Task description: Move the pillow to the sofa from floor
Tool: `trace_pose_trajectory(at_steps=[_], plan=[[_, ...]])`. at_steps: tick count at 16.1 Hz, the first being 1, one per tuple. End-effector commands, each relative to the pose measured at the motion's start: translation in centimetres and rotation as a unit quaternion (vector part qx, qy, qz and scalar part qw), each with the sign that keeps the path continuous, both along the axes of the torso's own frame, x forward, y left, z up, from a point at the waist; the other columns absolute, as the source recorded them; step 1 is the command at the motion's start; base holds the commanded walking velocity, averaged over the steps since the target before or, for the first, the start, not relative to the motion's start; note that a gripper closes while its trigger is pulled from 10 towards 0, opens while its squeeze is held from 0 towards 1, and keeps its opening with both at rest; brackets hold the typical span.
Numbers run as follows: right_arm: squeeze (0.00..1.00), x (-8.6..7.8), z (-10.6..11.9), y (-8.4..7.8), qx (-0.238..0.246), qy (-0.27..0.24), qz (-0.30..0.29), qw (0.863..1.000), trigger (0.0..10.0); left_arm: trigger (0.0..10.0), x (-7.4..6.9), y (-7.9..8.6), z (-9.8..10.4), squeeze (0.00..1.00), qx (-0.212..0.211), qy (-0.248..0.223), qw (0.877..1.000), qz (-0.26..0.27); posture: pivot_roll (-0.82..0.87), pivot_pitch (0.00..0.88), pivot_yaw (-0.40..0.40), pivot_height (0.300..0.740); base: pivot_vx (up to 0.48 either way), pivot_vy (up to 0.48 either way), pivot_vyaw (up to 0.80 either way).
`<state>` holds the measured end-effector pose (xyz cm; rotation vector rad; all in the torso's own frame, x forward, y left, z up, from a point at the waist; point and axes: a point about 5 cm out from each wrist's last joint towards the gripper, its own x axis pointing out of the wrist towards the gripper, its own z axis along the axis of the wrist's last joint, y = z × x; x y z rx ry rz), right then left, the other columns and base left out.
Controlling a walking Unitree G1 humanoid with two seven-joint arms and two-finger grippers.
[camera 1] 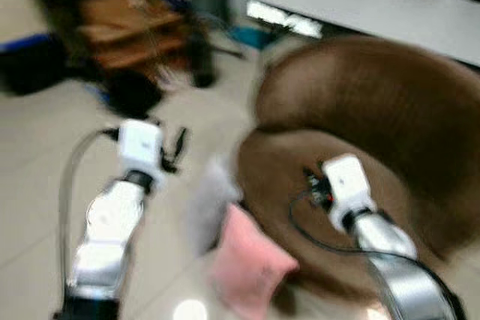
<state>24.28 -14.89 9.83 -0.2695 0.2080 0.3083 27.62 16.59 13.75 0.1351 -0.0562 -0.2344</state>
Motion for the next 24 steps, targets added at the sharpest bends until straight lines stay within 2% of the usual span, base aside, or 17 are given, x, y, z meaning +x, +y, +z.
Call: trace_pose_trajectory(at_steps=[1,5,8,10,15,21,24], plan=[[0.00,0.26,0.82,0.44,0.011,-0.021,0.010,1.000,10.0,10.0,0.06,0.69,0.36,0.00,0.009,-0.006,1.000,0.007,-0.07,0.000,0.025,0.740,0.259,0.000,0.80],[0.00,0.44,0.55,-0.13,0.035,-0.013,-0.016,0.999,10.0,10.0,0.11,0.89,0.21,0.00,0.015,-0.006,1.000,0.019,-0.07,0.000,0.022,0.740,0.000,0.000,0.00],[0.00,0.12,0.39,0.35,0.051,-0.013,0.007,0.999,10.0,10.0,-0.06,1.22,0.21,0.00,0.019,-0.016,0.999,0.022,-0.07,0.000,0.022,0.710,0.000,0.000,0.00],[0.00,0.17,0.53,0.30,0.058,-0.018,0.003,0.998,10.0,10.0,-0.08,1.39,0.43,0.00,0.005,-0.020,0.999,0.026,-0.06,0.000,0.022,0.690,0.000,0.000,0.00],[0.00,0.29,0.88,0.17,0.063,-0.029,-0.002,0.998,10.0,10.0,-0.06,1.61,0.82,0.00,-0.009,-0.036,0.999,0.040,-0.07,0.000,0.027,0.635,0.000,0.000,0.00],[0.00,0.35,1.10,0.27,0.060,-0.036,0.006,0.998,10.0,10.0,-0.12,1.64,0.78,0.00,-0.007,-0.038,0.998,0.040,-0.07,0.000,0.025,0.585,0.000,0.000,0.00],[0.00,0.36,1.19,0.22,0.055,-0.039,0.005,0.998,10.0,10.0,-0.20,1.58,0.72,0.00,-0.006,-0.041,0.999,0.029,-0.07,0.000,0.024,0.585,0.000,0.000,0.00]])
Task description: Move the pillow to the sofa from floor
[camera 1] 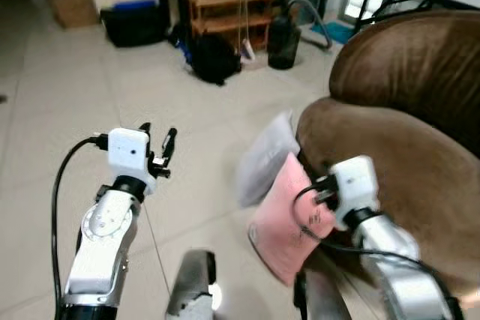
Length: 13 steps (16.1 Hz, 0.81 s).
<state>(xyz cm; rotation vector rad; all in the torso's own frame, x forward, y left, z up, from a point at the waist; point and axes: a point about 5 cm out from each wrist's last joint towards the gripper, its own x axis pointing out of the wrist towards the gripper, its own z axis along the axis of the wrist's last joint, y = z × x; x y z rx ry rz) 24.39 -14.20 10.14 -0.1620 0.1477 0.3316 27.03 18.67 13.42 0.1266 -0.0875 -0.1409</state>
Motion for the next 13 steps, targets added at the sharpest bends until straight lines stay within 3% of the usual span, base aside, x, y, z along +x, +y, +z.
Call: trace_pose_trajectory(at_steps=[1,13], plan=[[0.00,0.30,0.94,-0.46,-0.007,-0.020,-0.004,1.000,10.0,10.0,0.32,-0.50,0.96,0.00,-0.001,-0.022,1.000,-0.015,-0.07,0.000,0.018,0.585,0.000,0.000,0.00],[0.00,0.80,0.96,-0.92,-0.034,-0.022,-0.015,0.999,10.0,10.0,0.04,-0.65,0.79,0.00,-0.010,-0.022,1.000,-0.013,-0.07,0.000,0.003,0.585,0.319,0.000,0.00]])
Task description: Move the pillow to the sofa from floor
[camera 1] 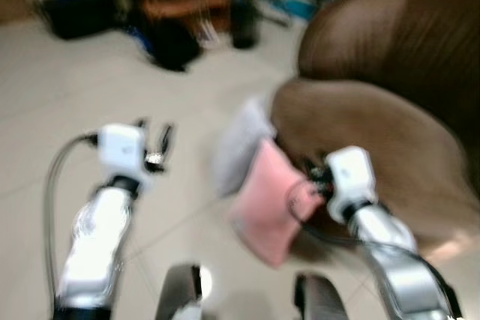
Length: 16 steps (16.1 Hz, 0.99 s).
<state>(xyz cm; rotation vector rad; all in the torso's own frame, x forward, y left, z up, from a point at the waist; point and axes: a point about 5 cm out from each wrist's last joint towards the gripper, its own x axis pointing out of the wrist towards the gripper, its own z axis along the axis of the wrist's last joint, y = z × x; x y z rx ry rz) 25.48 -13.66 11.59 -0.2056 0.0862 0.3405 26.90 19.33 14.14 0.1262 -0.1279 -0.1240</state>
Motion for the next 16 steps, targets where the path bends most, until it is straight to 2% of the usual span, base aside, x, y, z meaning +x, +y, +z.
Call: trace_pose_trajectory(at_steps=[1,9,16], plan=[[0.00,-0.28,-0.49,-1.46,-0.017,0.011,-0.024,0.999,10.0,10.0,0.13,-1.34,0.06,0.00,-0.008,-0.002,1.000,-0.021,-0.07,0.000,0.002,0.585,0.330,0.000,0.00],[0.00,-0.21,-0.39,-1.30,-0.016,0.008,-0.018,1.000,10.0,10.0,-0.07,-1.52,0.02,0.00,-0.008,-0.003,1.000,-0.023,-0.07,0.000,-0.005,0.585,0.327,0.000,0.00],[0.00,-0.35,-0.52,-0.77,-0.024,0.009,0.014,1.000,10.0,10.0,-0.18,-1.59,-0.03,0.00,-0.007,-0.004,1.000,-0.025,-0.07,0.000,-0.010,0.585,0.326,0.000,0.00]])
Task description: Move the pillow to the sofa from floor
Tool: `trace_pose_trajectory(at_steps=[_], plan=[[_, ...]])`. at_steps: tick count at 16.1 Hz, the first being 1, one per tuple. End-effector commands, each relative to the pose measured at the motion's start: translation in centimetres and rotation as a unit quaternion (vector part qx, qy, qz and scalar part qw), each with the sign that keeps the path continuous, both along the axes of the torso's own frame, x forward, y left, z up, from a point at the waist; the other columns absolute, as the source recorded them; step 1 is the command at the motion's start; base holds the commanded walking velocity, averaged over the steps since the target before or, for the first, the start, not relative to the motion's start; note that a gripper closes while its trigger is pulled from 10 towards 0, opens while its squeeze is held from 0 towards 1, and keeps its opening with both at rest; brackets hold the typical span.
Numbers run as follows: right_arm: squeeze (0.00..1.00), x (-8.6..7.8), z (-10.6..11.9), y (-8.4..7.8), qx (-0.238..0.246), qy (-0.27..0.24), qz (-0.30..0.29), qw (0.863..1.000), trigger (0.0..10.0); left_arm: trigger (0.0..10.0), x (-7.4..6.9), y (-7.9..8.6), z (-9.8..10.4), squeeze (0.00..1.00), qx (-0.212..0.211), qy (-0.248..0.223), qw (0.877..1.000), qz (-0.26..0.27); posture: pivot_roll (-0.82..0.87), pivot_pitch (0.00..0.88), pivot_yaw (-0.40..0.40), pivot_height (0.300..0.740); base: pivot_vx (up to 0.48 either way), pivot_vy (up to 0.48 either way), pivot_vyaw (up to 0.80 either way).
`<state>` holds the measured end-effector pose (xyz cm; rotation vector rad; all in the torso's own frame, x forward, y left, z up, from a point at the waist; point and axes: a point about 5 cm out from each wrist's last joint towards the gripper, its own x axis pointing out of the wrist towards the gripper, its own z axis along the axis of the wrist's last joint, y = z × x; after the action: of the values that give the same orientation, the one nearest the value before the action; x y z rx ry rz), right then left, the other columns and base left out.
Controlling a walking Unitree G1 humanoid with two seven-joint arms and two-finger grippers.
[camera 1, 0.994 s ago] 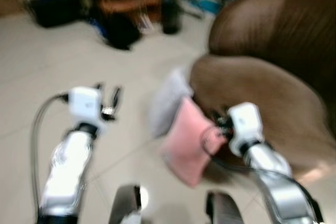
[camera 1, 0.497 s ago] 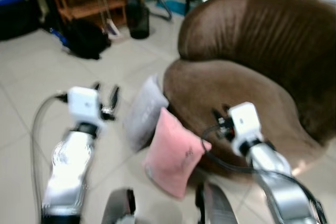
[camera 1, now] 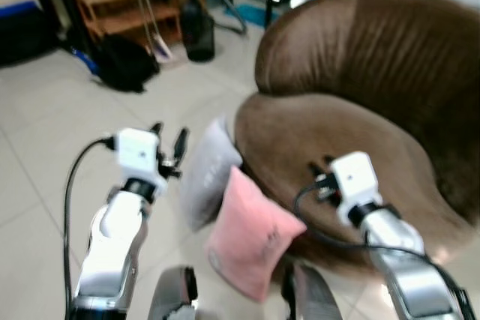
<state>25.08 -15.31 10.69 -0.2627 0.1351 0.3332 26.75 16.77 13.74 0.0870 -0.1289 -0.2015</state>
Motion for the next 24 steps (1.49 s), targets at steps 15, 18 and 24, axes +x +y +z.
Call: trace_pose_trajectory(at_steps=[15,18,24], plan=[[1.00,0.4,-2.6,1.7,0.053,0.055,0.042,0.996,10.0,10.0,-1.1,2.4,-2.1,0.00,0.074,0.048,0.996,0.010,-0.04,0.031,0.007,0.550,0.162,0.000,0.00],[1.00,1.3,-5.5,3.6,0.033,0.103,0.076,0.991,10.0,10.0,-2.0,2.7,-3.3,0.00,0.096,0.077,0.992,-0.011,-0.03,0.100,0.014,0.550,0.000,0.000,0.00],[1.00,1.8,-9.5,6.6,-0.081,0.115,0.110,0.984,10.0,10.0,-5.7,3.6,-2.1,0.00,0.133,0.108,0.979,-0.112,0.10,0.262,0.068,0.550,0.000,0.000,0.00]])
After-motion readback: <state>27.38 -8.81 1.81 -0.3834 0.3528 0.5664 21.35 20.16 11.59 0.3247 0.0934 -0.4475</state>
